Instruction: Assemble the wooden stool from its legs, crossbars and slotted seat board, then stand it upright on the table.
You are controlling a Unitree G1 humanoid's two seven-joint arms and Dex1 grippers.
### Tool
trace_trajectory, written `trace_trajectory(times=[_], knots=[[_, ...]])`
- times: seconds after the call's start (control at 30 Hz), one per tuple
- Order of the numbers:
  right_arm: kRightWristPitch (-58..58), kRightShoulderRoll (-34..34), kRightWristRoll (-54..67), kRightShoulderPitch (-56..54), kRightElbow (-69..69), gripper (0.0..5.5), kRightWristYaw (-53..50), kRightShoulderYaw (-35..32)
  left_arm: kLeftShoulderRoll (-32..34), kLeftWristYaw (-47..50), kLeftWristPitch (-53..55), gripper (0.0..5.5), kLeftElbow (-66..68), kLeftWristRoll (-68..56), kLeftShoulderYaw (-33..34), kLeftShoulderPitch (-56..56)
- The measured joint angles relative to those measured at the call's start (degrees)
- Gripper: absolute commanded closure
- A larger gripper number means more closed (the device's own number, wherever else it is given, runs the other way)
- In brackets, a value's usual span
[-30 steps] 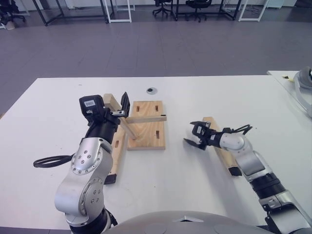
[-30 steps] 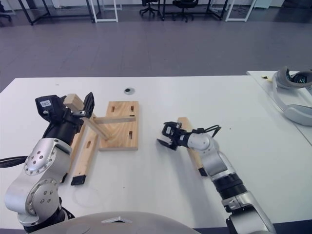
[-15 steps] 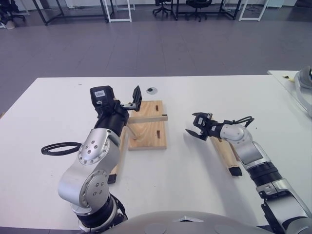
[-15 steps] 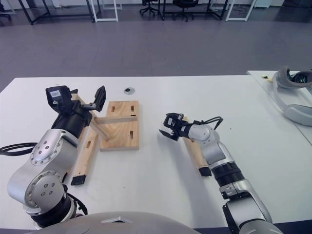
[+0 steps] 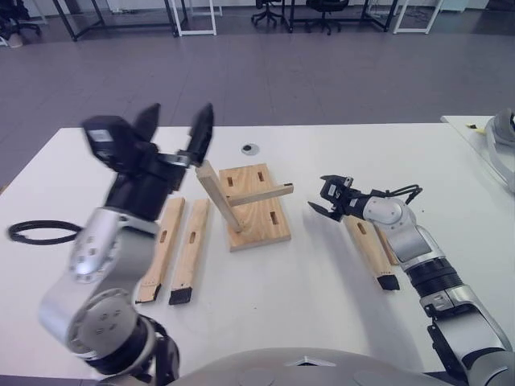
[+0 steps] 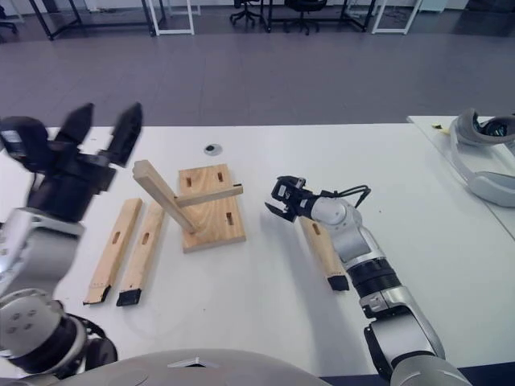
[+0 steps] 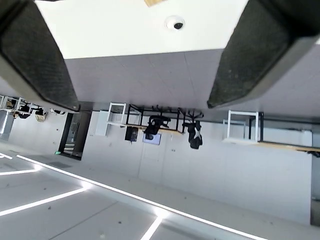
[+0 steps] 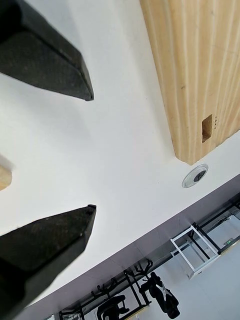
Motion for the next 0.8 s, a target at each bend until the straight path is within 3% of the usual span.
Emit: trace_trajectory(times=[0.07,0.2,0.3,0.5,0.8], knots=[[-0.1,0.2,-0.1,0.0,0.8,1.61,-0.2,0.0,4.7,0.3,-3.2,0.81,0.7,-6.6,6.9,0.7],[-0.5,0.9,-0.2,-0.2,1.7,1.61,-1.0,0.0,8.3,0.8,-6.1,0.81,3.7,-11.0,11.6,9.6],[-1.2,1.1,-0.2,-0.3,2.3,1.61,-1.3,0.0,11.8,1.1,-2.9,0.81,6.7,-1.2,4.9,19.9],[-1.5,1.6,-1.0,-0.4,4.3,1.61,-1.5,0.1,7.3,2.6,-1.1,0.81,7.2,6.0,-10.9,31.0],[-2.1,2.1,-1.4,-0.4,6.3,1.61,-1.5,0.1,5.9,3.3,1.3,0.81,10.4,16.2,-23.0,39.8]])
